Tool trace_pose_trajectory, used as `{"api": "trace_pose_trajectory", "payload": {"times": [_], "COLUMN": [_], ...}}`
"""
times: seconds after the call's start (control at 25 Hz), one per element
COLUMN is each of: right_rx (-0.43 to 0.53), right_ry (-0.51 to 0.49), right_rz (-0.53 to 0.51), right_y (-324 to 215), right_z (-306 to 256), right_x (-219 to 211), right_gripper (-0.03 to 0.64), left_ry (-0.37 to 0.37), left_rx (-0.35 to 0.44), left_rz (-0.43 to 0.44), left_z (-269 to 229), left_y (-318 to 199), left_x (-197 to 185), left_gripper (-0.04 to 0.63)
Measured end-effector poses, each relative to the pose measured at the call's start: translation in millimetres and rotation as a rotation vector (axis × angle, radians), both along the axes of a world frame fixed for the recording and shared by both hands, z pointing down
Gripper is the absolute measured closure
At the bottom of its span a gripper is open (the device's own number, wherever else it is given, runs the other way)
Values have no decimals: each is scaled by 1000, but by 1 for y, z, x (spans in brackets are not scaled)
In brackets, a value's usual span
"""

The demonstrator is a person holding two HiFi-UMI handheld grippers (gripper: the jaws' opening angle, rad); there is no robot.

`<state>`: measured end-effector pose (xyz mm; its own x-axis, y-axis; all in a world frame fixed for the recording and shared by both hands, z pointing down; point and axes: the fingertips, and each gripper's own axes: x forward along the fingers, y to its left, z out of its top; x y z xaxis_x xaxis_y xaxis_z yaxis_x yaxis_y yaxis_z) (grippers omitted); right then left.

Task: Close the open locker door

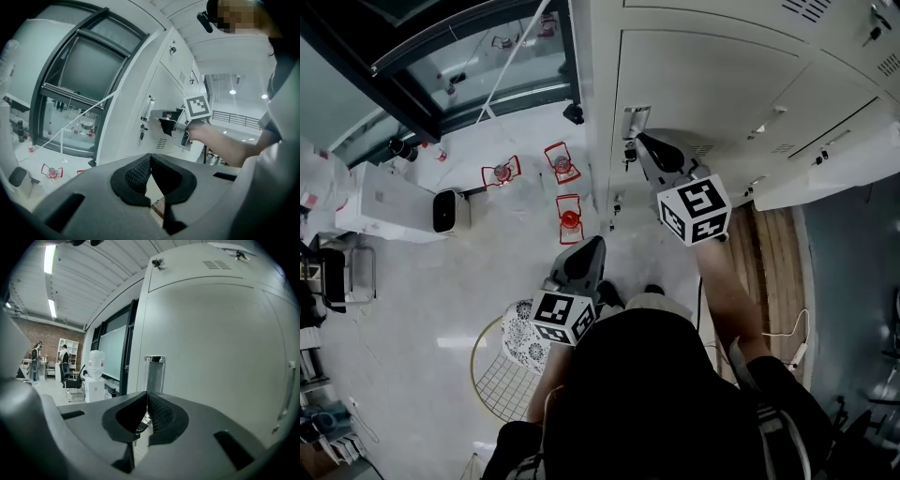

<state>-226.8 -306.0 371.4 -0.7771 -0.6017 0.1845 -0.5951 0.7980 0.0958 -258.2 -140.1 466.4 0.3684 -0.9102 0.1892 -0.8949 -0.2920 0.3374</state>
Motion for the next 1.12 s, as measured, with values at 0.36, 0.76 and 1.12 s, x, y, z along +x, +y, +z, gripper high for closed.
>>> {"api": "trace_pose_trajectory", "payload": {"times": [0.36, 0.76, 1.12], "right_rx": [-17, -95, -118], "right_ry": [1, -1, -22], "right_rz": [35, 77, 78], "right_y": [17, 46, 77], "right_z": [6, 34, 35], "right_x": [53, 138, 204], "right_gripper": [607, 607, 607], "left_ry": [-13, -58, -69], "left_rx": [-4, -21, -40], "left_rz": [-50, 43, 86], "left_z": [-3, -5, -8], "left_y": [-4, 0, 12], "left_x": [-3, 83, 148], "left_gripper": [577, 578, 577]}}
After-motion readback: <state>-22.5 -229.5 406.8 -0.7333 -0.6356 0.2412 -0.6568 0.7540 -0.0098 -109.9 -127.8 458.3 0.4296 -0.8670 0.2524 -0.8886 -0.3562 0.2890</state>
